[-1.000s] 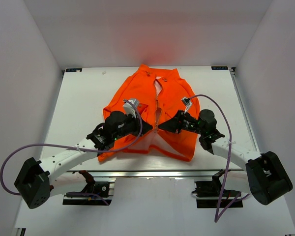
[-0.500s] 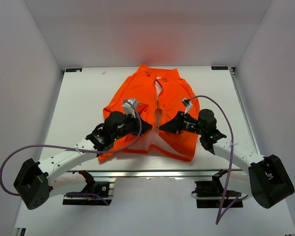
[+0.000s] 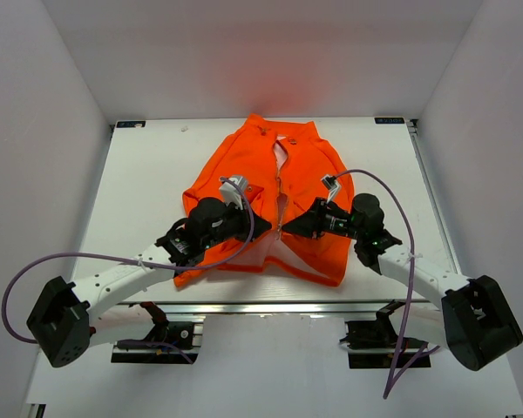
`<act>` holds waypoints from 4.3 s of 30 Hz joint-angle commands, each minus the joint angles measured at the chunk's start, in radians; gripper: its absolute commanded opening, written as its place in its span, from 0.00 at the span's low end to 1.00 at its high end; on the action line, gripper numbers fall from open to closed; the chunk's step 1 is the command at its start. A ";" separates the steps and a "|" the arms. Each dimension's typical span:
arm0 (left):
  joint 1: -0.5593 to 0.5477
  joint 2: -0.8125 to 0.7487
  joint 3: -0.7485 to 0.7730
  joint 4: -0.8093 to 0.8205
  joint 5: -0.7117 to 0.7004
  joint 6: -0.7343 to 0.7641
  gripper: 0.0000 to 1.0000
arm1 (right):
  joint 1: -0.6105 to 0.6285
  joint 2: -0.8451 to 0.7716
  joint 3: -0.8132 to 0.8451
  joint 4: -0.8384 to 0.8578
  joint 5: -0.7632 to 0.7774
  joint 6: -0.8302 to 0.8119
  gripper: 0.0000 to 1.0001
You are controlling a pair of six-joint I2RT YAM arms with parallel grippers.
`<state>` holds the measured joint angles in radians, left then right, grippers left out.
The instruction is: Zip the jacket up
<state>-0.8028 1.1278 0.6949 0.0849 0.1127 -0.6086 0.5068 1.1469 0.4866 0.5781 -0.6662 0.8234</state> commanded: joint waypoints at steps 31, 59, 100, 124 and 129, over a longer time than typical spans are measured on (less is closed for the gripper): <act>-0.016 -0.008 0.049 0.023 -0.008 -0.006 0.00 | 0.027 -0.021 0.024 0.011 -0.003 -0.040 0.00; -0.038 0.004 0.038 0.004 0.087 0.006 0.00 | 0.033 -0.001 0.014 0.160 0.038 0.003 0.00; -0.036 0.052 0.136 -0.249 0.211 -0.003 0.00 | -0.007 -0.136 0.072 -0.337 0.121 -0.340 0.13; -0.038 0.155 0.291 -0.406 0.153 -0.099 0.00 | 0.574 -0.170 0.452 -1.054 1.028 -0.633 0.52; -0.036 0.135 0.287 -0.392 0.151 -0.123 0.00 | 0.815 -0.073 0.469 -1.101 1.351 -0.581 0.54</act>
<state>-0.8295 1.2926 0.9485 -0.3164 0.2600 -0.7086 1.2377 1.0264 0.9260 -0.4427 0.3706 0.2176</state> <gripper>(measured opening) 0.009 0.541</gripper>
